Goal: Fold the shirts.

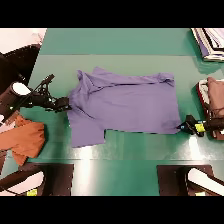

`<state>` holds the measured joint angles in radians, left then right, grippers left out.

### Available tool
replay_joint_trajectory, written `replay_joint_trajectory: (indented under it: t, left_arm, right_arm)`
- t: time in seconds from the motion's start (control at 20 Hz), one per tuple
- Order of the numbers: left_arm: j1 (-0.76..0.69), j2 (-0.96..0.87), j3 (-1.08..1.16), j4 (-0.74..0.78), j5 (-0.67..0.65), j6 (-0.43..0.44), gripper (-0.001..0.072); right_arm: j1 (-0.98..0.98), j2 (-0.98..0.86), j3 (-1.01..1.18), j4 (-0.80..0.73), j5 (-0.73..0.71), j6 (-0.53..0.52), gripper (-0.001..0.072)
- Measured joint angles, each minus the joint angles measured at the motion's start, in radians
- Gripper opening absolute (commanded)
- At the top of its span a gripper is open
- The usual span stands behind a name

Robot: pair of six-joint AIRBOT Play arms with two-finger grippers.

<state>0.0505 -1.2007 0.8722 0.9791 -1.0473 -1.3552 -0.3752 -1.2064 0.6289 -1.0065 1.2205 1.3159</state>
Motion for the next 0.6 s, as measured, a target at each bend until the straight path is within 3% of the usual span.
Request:
replay_joint_trajectory:
  t: [0.35, 0.6]
  left_arm:
    - [0.0, 0.246, 0.15, 0.156, -0.048, -0.07, 0.0024]
    - [0.0, 0.407, 0.518, 0.203, -0.1, -0.089, 0.0024]
  right_arm:
    - [0.146, 0.139, 0.242, 0.014, 0.028, -0.001, 0.0018]
    - [0.183, 0.319, 0.656, 0.004, 0.0, 0.001, 0.0017]
